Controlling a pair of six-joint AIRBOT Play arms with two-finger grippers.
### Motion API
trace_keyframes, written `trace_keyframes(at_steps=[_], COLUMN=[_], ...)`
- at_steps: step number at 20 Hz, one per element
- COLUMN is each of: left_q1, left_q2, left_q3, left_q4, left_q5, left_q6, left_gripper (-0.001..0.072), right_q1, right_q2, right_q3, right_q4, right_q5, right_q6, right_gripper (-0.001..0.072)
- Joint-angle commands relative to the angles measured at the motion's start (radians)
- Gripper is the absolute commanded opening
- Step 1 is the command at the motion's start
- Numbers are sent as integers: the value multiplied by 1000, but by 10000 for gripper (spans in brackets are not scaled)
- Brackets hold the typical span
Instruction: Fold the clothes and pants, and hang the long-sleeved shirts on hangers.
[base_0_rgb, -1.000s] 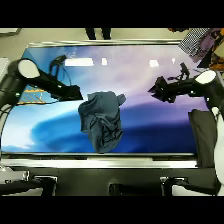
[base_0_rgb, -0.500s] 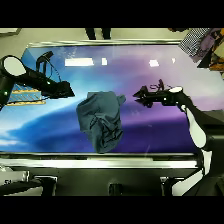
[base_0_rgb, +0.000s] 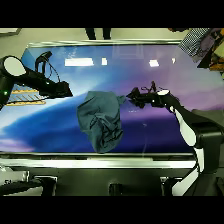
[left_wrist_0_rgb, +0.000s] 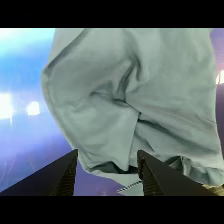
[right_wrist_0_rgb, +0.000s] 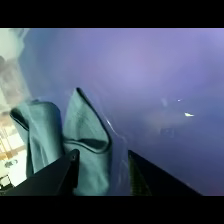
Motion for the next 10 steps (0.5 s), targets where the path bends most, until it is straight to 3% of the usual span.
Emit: trace_keyframes(at_steps=[1,9,10], left_q1=[1,1,1], left_q2=[-3,-13,-13], left_q3=[0,0,0], left_q4=[14,14,13], left_q5=[1,0,0], left_q6=[0,0,-2], left_gripper=[440,441,441], right_q1=[28,74,75], right_q2=[-11,-21,-21], right_q3=[2,2,3], right_q4=[-7,-10,-12], right_q5=[-43,-43,-49], right_q6=[28,50,49], right_gripper=[373,359,309])
